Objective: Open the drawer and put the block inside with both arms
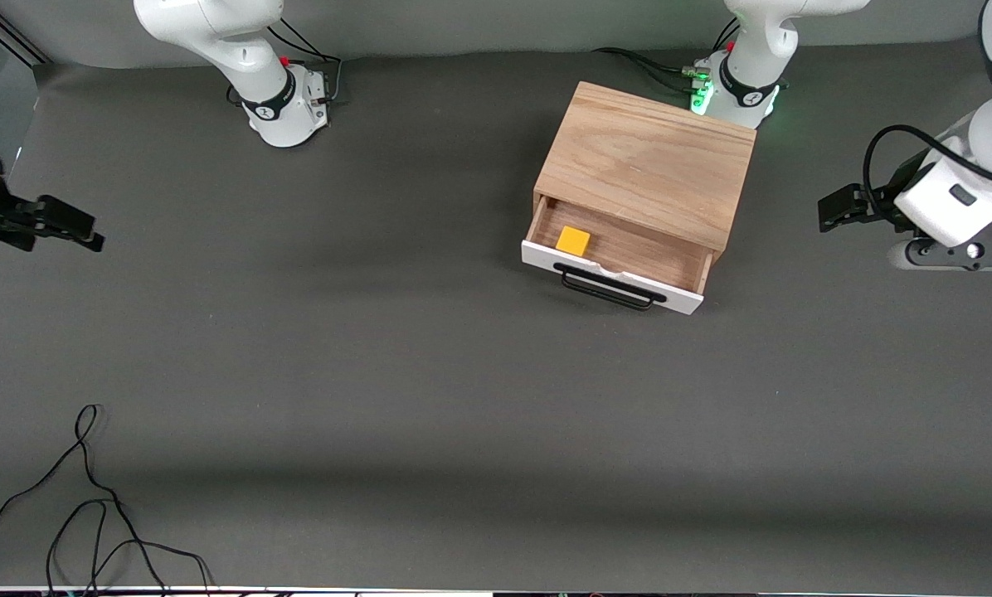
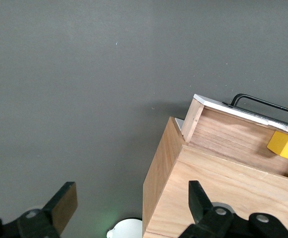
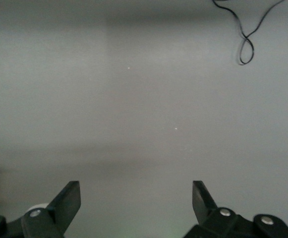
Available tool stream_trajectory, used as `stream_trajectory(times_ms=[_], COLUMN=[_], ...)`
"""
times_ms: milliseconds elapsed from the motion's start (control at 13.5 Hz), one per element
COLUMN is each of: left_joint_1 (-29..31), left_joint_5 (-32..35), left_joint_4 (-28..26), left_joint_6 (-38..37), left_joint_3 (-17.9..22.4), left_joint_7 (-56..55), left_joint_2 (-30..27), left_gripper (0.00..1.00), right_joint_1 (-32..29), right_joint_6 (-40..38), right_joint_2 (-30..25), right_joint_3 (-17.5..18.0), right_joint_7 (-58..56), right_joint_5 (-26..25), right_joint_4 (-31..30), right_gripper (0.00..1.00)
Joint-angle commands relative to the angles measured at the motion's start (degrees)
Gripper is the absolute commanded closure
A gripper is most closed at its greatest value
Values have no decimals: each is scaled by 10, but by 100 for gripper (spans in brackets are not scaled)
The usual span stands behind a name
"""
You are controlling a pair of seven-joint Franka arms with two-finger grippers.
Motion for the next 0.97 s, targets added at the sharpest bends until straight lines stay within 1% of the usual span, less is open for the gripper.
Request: stream_trajectory(times_ms=[0, 223, 371, 891], left_joint_1=[-10, -5, -4, -4], left_joint_5=[10, 10, 10, 10], left_joint_4=[-4, -6, -4, -5], left_joint_6=[4, 6, 8, 8], left_joint_3=[-1, -1, -1, -1], left_joint_7=[5, 7, 7, 7], left_joint_2=[-4, -4, -3, -3], left_gripper=[0, 0, 0, 0], right_joint_1=[-40, -45, -64, -60], right_joint_6=[-1, 0, 1, -2], right_joint_2=[-4, -3, 0, 1], right_joint_3=[19, 27, 56, 55], right_joint_7=[-27, -27, -24, -24], right_joint_5=[-8, -10, -11, -10], right_joint_4=[-4, -6, -8, -7], right_gripper=[0, 0, 0, 0])
